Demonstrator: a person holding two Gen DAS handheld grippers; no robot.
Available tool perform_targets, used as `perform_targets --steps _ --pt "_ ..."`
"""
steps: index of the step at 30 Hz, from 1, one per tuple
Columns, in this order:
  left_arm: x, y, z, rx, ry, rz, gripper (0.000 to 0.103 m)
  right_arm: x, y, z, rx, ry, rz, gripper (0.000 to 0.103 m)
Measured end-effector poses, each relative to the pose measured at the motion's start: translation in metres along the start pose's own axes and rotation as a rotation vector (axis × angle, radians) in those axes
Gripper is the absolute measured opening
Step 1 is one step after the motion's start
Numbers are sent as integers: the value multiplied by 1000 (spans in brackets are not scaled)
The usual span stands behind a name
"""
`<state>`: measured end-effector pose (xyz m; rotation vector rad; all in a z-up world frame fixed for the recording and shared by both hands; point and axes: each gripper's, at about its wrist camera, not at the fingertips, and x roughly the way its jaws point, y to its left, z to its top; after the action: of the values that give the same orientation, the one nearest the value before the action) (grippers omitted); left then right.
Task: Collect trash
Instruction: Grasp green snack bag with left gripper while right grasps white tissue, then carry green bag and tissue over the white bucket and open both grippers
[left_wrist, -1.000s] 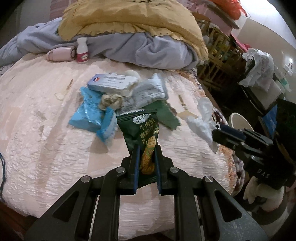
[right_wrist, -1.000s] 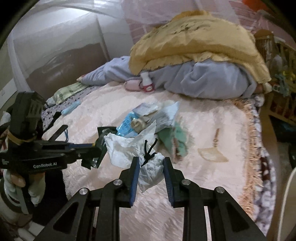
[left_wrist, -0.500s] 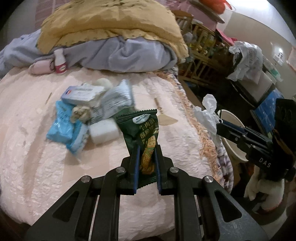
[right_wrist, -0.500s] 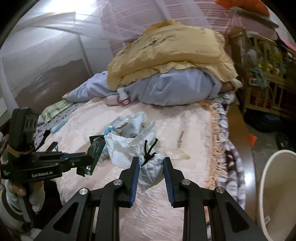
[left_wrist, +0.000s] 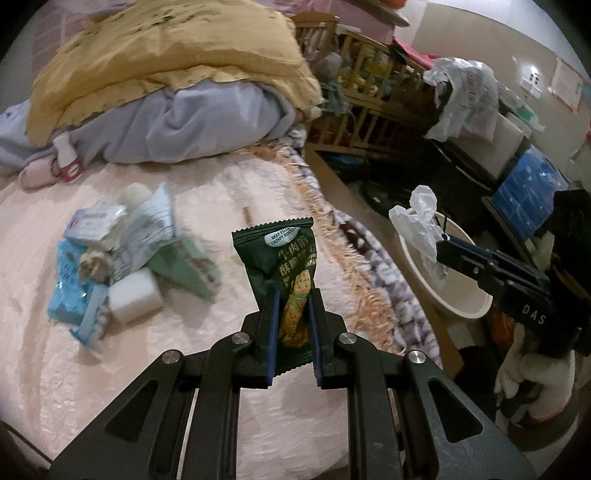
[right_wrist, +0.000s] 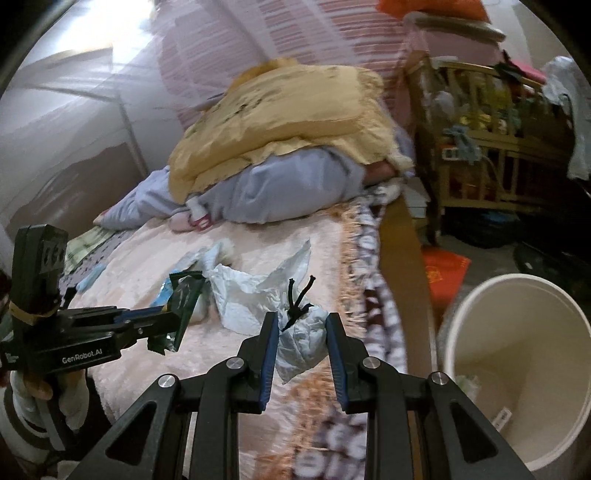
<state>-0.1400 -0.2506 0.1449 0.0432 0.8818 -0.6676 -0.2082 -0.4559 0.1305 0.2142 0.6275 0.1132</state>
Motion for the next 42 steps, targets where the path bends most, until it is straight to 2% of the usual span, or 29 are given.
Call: perform_targets --steps 16,42 --pt "38 -60 20 109 2 0 13 -30 -53 -9 82 -18 -85 25" --pt "108 -151 40 227 69 -126 13 -58 -162 -43 304 -24 -257 25"
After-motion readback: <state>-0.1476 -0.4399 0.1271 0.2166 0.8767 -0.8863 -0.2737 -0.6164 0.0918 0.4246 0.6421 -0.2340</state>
